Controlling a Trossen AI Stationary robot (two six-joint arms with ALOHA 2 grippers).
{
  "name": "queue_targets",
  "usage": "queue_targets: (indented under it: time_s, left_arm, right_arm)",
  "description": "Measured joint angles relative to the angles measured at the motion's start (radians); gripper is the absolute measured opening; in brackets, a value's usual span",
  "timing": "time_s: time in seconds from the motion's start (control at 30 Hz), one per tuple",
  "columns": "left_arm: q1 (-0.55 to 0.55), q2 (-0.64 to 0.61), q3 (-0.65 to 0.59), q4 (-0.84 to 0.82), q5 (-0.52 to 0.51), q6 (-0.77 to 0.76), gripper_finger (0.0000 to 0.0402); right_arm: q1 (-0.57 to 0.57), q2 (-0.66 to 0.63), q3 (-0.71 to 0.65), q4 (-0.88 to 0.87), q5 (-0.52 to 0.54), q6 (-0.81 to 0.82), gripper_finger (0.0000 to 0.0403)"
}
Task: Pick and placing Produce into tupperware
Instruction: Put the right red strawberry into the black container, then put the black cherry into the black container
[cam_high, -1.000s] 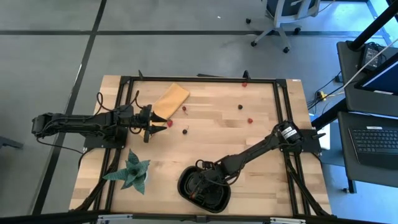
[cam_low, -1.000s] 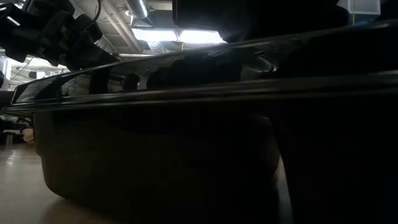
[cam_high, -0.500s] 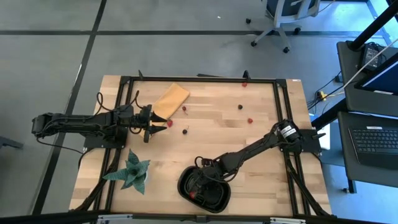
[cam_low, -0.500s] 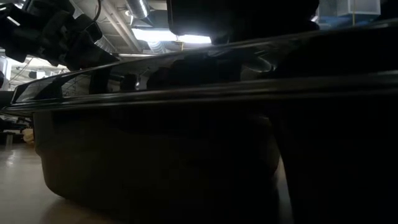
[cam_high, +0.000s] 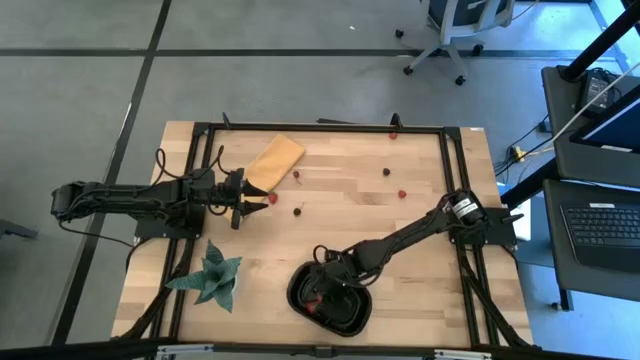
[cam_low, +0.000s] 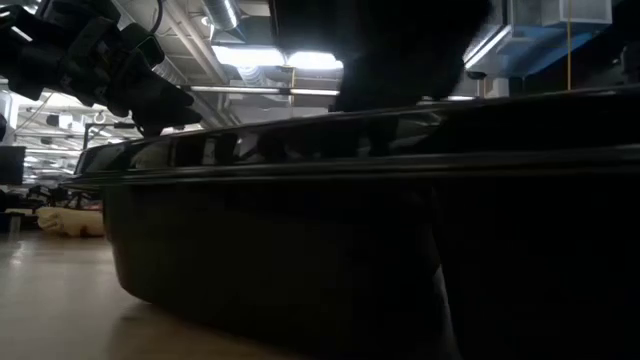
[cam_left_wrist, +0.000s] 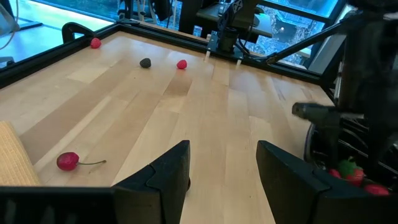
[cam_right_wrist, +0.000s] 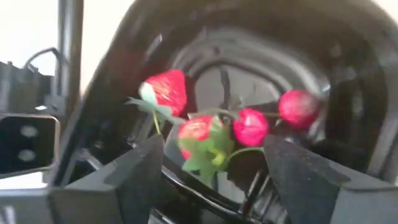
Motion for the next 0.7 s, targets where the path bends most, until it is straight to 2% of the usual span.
queue_targets:
  time_s: [0.17,0.33,0.4,0.5,0.6,0.7]
  left_arm:
    - [0.000,0.000,0.000,0.005,0.016,-0.007,0.0178]
    - [0.000,0.002,0.046,-0.018,0.107,-0.007,0.0178]
    - [0.000,0.016,0.101,-0.108,0.118,-0.007,0.0178]
    - [0.000,0.062,0.213,-0.328,0.107,0.028,0.0178]
    - [0.000,0.154,0.335,-0.505,0.074,0.054,0.0178]
    - [0.007,0.263,0.441,-0.588,0.048,0.050,0.0178]
  right_arm:
    - [-0.047,-0.091,0.000,-0.015,0.001,-0.024,0.0287]
    - [-0.108,-0.208,0.001,-0.084,0.017,-0.034,0.0288]
    - [-0.134,-0.256,0.001,-0.121,0.037,-0.031,0.0288]
    - [-0.173,-0.332,0.001,-0.172,0.078,-0.036,0.0288]
    - [-0.202,-0.399,0.001,-0.222,0.138,-0.064,0.0288]
    - [-0.219,-0.456,0.001,-0.268,0.211,-0.084,0.0288]
